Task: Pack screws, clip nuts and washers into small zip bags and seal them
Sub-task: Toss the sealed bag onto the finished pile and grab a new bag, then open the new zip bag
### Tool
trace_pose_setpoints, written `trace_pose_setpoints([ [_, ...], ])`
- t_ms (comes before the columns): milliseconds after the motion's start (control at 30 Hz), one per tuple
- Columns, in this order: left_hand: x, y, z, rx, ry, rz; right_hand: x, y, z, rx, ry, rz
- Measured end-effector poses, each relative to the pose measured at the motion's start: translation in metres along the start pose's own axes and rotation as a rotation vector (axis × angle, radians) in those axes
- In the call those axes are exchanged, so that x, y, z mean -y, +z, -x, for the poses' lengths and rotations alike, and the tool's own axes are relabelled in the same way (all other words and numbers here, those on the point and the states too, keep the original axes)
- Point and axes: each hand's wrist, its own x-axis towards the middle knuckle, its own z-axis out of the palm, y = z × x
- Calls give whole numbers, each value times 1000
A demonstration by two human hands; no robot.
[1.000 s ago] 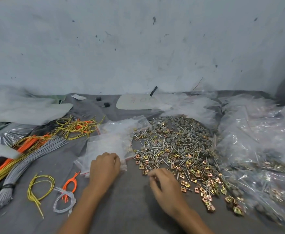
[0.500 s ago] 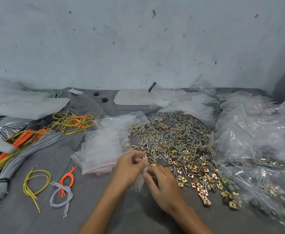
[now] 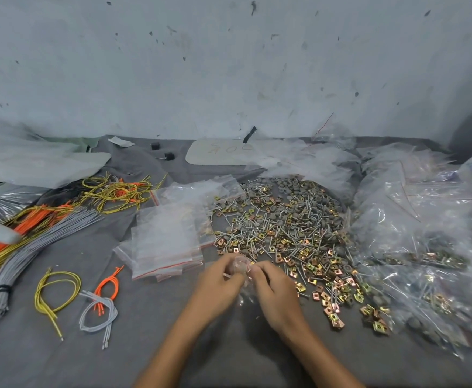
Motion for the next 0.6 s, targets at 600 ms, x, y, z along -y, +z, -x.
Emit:
trace_pose_setpoints([
  [600,14,4,0,121,73,4,7,-5,1,-3,94,-57],
])
